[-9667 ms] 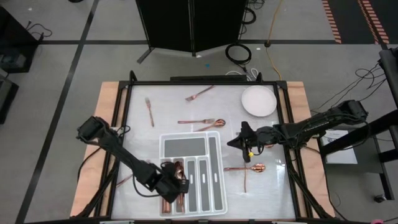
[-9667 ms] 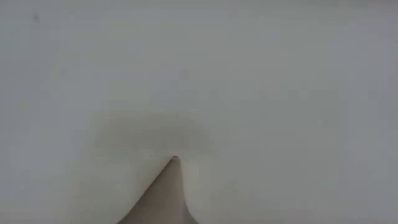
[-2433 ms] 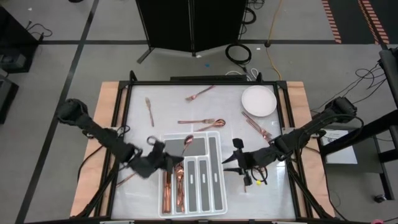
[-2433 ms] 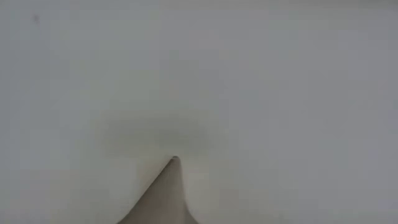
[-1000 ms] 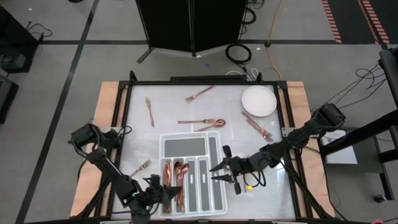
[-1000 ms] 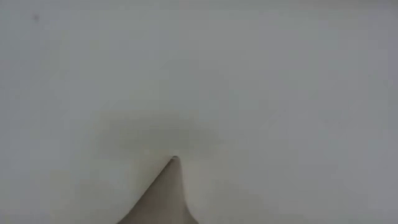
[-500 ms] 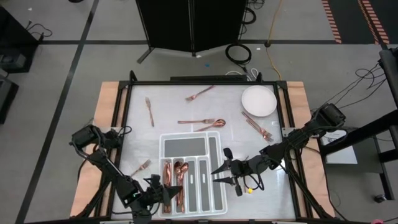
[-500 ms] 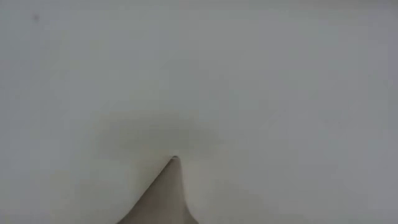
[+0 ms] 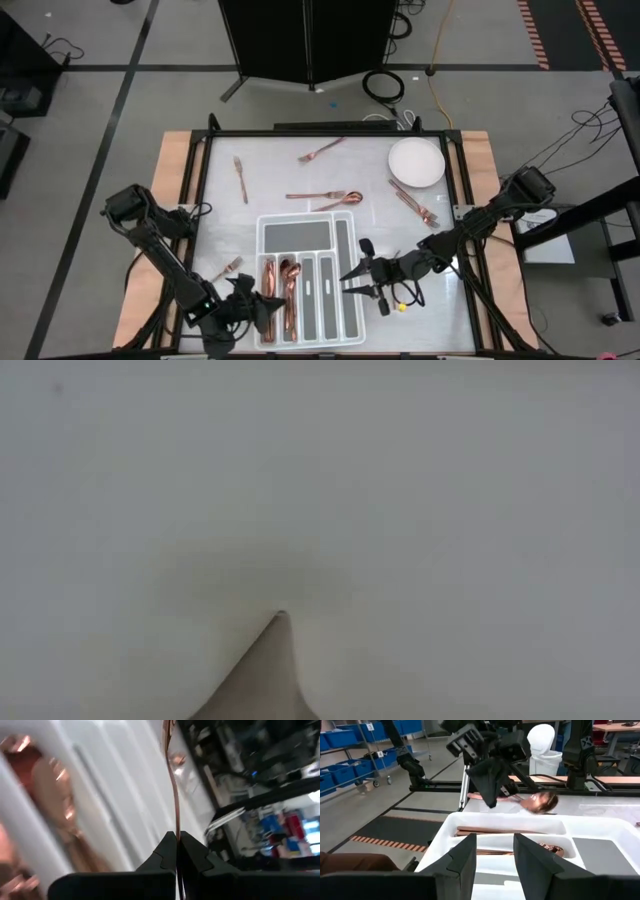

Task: Sort silverware
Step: Put the top right spoon into the silverware tray

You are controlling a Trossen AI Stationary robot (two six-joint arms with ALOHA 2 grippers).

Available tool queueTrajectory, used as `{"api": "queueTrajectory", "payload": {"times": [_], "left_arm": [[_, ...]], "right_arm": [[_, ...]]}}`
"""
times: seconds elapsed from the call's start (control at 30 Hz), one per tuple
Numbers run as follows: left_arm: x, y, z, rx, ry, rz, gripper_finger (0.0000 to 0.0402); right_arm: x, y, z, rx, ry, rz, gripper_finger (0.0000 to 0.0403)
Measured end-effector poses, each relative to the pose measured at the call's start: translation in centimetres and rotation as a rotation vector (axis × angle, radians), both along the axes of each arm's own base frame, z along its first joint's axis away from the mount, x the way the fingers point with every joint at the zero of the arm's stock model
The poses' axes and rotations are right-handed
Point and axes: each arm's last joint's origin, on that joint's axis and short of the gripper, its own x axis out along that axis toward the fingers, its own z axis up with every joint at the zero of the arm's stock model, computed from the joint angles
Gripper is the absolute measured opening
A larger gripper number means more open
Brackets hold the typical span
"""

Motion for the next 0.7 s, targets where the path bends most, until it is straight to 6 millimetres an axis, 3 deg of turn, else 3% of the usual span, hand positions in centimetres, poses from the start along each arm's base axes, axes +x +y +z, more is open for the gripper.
{"api": "queueTrajectory", "payload": {"times": [0.17,0.7], "left_arm": [[-0.2,0.1,-1.8,-0.029,0.087,0.024,0.0002],[1.4,-1.2,-3.4,-0.19,0.012,0.037,0.0002]], "right_arm": [[0.0,0.0,-0.2,-0.007,0.011,-0.001,0.0121],[0.0,0.0,-0.3,-0.016,0.018,-0.001,0.0121]]}}
